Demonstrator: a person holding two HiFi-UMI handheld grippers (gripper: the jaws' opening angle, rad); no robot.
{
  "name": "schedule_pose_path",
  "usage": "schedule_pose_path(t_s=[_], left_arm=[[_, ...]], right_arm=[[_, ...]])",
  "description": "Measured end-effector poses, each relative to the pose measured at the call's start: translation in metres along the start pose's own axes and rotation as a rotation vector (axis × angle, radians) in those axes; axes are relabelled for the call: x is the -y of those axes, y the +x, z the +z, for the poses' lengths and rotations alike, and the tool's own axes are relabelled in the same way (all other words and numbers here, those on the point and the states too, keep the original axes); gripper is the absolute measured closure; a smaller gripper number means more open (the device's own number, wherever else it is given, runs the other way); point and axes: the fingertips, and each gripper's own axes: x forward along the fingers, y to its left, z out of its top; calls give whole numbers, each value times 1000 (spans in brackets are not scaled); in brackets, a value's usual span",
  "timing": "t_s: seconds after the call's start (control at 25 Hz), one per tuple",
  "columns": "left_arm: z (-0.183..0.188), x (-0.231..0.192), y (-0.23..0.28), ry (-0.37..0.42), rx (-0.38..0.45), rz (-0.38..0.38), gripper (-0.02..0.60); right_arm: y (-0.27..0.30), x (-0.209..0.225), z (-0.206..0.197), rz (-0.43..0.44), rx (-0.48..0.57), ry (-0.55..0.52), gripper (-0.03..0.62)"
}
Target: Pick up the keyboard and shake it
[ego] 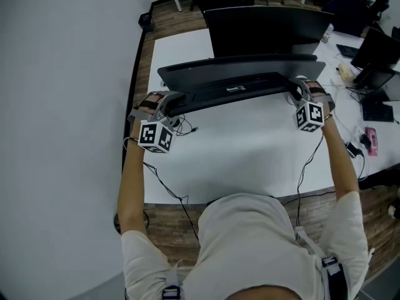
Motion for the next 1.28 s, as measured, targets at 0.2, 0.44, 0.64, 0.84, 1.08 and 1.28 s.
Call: schedule_pose_path(t_s=[0.2, 0.44, 0.64, 0.84, 1.08, 1.28], left_arm=[[-6, 26, -4, -196, 26, 65, 500], [10, 46, 1, -376, 38, 205, 501], [14, 66, 4, -489, 52, 289, 500], [27, 84, 7, -515, 43, 322, 500], [26, 94, 0, -508, 28, 347, 500], [23, 69, -17, -413, -16, 351, 500]], right_arm=[[-1, 42, 18, 83, 32, -205, 477], [0, 97, 32, 114, 7, -392, 476], [-6, 120, 51, 118, 4, -460, 470], [-8, 120, 53, 137, -2, -508, 468], [-9, 122, 63, 101, 14, -574, 468], [-11, 122, 65, 31, 41, -523, 470]])
